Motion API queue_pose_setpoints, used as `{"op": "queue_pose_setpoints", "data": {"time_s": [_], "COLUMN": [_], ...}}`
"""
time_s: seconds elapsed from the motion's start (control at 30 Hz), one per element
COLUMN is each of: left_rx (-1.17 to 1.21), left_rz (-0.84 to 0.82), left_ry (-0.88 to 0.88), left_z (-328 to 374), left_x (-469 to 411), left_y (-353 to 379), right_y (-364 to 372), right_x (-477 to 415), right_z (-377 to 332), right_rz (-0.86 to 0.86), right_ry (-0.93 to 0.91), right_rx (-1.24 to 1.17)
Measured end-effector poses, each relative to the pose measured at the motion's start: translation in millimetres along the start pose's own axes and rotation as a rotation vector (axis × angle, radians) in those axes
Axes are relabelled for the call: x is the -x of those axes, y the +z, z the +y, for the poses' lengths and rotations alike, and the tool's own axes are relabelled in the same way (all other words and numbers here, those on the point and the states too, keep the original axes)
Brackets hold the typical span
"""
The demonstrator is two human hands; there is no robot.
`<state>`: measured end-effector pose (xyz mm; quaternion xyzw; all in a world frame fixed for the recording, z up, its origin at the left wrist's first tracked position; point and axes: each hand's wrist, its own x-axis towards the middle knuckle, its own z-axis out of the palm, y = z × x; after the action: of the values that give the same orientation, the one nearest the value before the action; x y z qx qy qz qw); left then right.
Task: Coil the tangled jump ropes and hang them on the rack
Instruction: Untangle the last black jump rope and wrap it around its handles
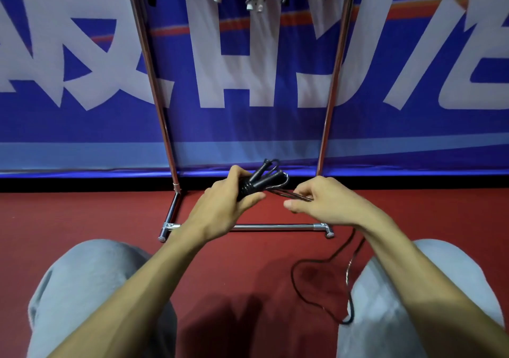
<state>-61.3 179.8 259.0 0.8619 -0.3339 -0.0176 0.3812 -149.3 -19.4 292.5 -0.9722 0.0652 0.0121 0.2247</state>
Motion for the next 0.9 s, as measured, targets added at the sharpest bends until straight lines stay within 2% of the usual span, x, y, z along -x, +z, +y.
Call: {"op": "queue_pose_setpoints", "data": {"time_s": [0.1,0.27,0.37,0.5,0.6,0.77,0.9], "left_rx": [-0.279,-0.441,-0.52,-0.549,-0.506,-0.462,-0.229], "left_rz": [-0.031,-0.084,-0.17,-0.217,-0.224,-0.249,-0.218], "left_ry": [-0.023,-0.017,0.005,0.054,0.106,0.228,0.251], "left_z": [-6.2,-4.2,-2.8,5.2,9.6,15.3,19.4], "left_x": [0.0,-1.3,-0.9,-0.5,0.4,10.5,13.6], "left_y": [0.5,4.9,13.7,21.5,21.2,22.8,15.0], "right_y": [-9.4,1.5,7.2,1.7,0.2,2.7,4.9], "right_x": [8.9,13.3,11.3,5.6,2.8,-2.0,-8.6], "right_z": [2.0,-9.0,-15.8,-12.5,-10.1,-5.6,0.9], "right_rz": [-0.022,-0.042,0.049,0.326,0.454,0.46,0.431], "right_ry": [-0.065,-0.303,-0.421,-0.335,-0.186,0.002,0.091], "right_rx": [0.095,0.031,0.084,0.025,-0.087,-0.088,-0.111]}}
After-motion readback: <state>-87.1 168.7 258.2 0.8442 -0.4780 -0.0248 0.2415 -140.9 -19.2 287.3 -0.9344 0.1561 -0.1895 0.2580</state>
